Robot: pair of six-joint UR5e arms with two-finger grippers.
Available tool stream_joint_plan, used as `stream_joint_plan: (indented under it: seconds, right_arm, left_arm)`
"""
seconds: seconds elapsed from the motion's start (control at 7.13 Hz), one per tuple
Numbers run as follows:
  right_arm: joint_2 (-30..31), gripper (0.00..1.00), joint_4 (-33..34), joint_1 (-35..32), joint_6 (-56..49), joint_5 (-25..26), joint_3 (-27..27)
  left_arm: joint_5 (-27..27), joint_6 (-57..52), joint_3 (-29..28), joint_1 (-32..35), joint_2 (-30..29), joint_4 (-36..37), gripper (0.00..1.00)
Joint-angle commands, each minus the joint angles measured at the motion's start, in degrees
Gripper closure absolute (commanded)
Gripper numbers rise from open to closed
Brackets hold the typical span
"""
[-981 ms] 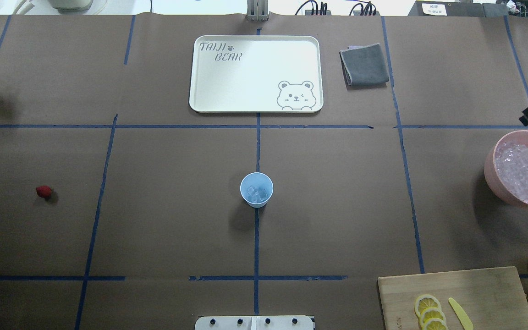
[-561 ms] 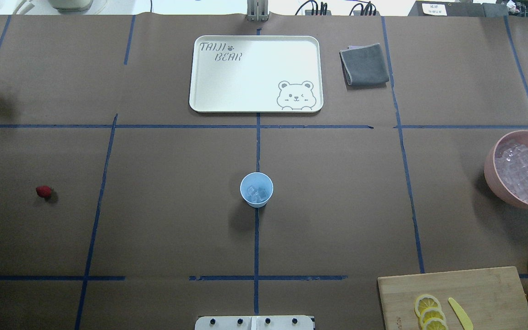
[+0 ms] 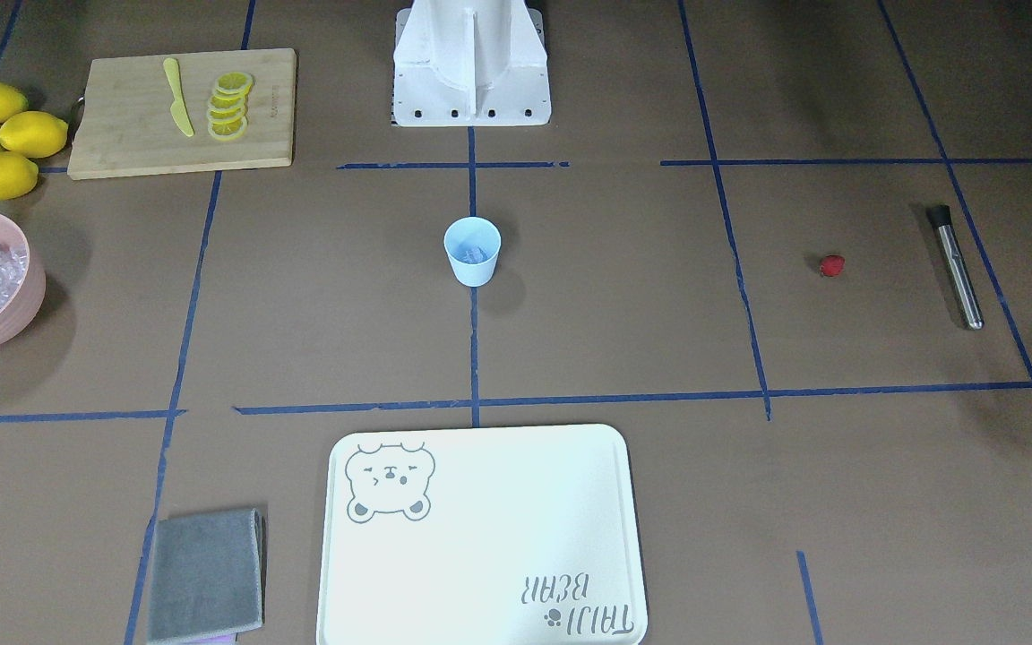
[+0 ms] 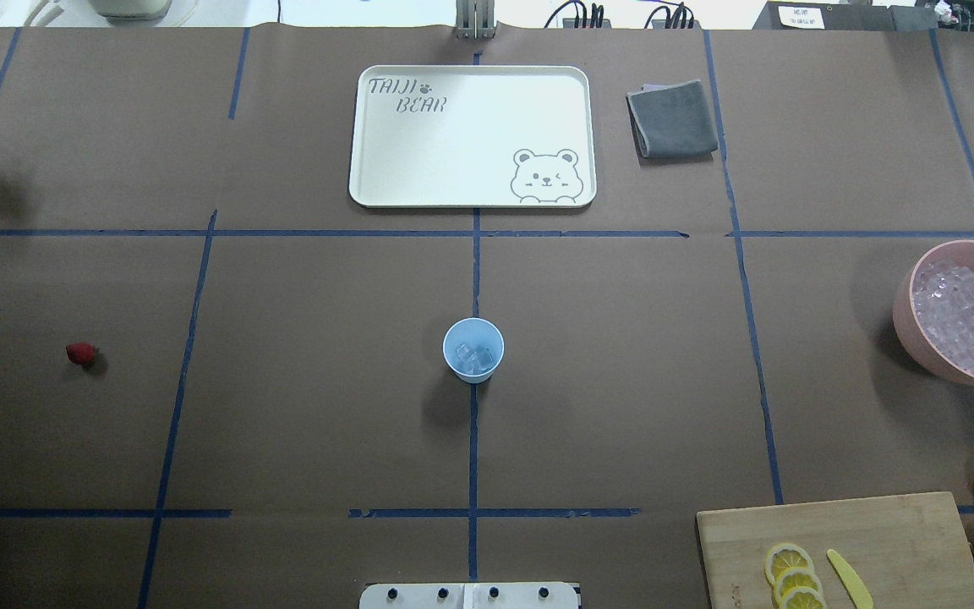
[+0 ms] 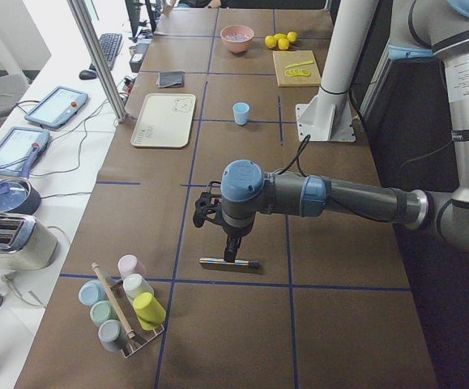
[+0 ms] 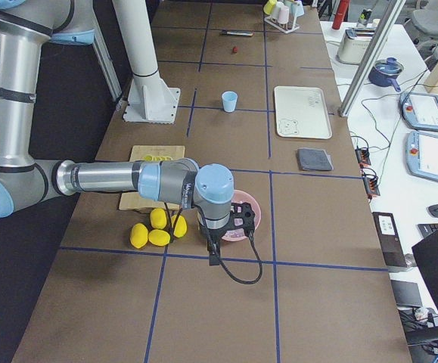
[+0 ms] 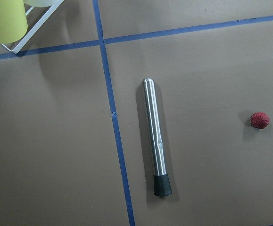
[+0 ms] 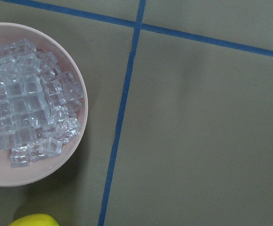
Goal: Mash ice and strawberries in cup
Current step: 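Move the left gripper toward the red strawberry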
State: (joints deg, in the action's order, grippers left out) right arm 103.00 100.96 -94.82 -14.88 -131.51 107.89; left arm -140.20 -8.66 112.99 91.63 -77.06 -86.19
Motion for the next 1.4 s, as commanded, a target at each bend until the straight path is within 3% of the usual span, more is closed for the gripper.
stream_joint_plan:
  seconds: [0.0,0.28,0.56,0.7,0.98,1.26]
  right_arm:
    - [0.2,0.0,-0.1,-0.3,0.0,-0.7,-0.1]
    - [0.2,0.0,0.0,-0.3,0.0,-0.7,-0.1]
    - [0.2,0.0,-0.1,-0.3,0.1,-0.7,-0.1]
    - [0.0,0.0,-0.1,-0.3,0.4,-0.7,0.1]
    - [0.0,0.0,-0.1,-0.3,1.0,-0.7,0.1]
    - [0.0,0.0,-0.1,-0.3,1.0,-0.8,0.0]
  left_arm:
    - [0.2,2.9,-0.2,-0.8,-2.7,-0.6,0.0]
    - [0.2,4.1,0.0,-3.8,-2.9,-5.3,0.0]
    - [2.3,17.5,0.1,-14.6,-4.3,-9.3,0.0]
    - [5.7,26.8,0.3,-19.1,-4.5,-11.6,0.0]
    - [14.0,45.5,-1.1,-29.4,-4.4,-22.8,0.0]
    - [19.0,52.5,-4.7,-37.5,-5.0,-29.9,0.0]
